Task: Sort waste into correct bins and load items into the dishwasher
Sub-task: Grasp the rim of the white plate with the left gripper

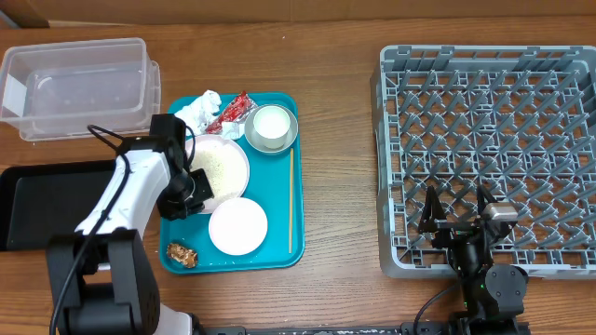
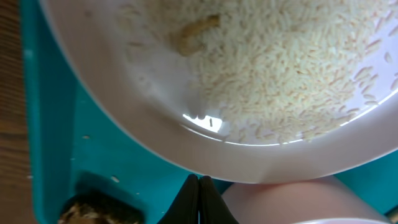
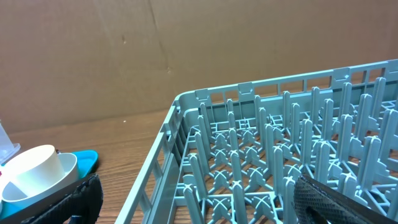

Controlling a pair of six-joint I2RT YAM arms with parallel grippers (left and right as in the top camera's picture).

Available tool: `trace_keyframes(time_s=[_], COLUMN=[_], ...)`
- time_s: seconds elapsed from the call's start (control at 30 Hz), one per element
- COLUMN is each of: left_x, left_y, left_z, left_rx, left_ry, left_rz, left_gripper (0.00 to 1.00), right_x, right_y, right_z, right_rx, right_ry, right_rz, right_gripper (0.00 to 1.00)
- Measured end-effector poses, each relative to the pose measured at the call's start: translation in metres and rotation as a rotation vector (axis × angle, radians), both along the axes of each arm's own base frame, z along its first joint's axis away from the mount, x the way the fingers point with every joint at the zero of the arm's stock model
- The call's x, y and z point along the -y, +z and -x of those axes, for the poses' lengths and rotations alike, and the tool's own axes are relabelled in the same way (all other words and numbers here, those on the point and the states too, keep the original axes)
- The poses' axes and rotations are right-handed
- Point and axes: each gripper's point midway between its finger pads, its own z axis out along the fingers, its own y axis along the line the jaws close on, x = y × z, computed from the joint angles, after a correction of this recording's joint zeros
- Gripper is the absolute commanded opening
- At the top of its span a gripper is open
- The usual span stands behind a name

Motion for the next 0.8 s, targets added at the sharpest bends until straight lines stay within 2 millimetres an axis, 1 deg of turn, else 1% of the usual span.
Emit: trace_keyframes(time_s=[0.07, 0.3, 0.5, 0.6, 0.67, 0.77, 0.8], left_x=[0.007, 0.027, 0.043, 0.045, 0.046, 0.046, 0.047], left_y=[-0.002, -0.002, 0.000, 0.001, 0.001, 0.000, 0.000], left_z=[0.001, 0.002, 0.015, 0.022, 0.023, 0.017, 0.013], left_rx=[-0.008, -0.011, -0.056, -0.082, -0.086, -0.061, -0.045], left_ry=[-0.010, -0.064, -0.122, -0.129, -0.131, -0.152, -0.156], left_rz=[0.031, 0.082, 0.105, 0.109, 0.112, 0.114, 0.115], left_gripper=[0.04, 0.04, 0.04, 0.04, 0.04, 0.04, 0.08], right_x=[0.000, 0.000, 0.000, 0.000, 0.000, 0.000, 0.000], right_y=[0.000, 0.000, 0.000, 0.000, 0.000, 0.000, 0.000], right_z=[0.000, 0.000, 0.000, 0.000, 0.000, 0.000, 0.000], right_rx=[0.000, -0.001, 0.000, 0.000, 0.000, 0.000, 0.000], right_ry=[0.000, 0.000, 0.000, 0.000, 0.000, 0.000, 0.000], right_rz=[0.000, 0.000, 0.000, 0.000, 0.001, 0.000, 0.000], right_gripper=[1.00, 1.00, 1.00, 1.00, 1.00, 1.00, 1.00])
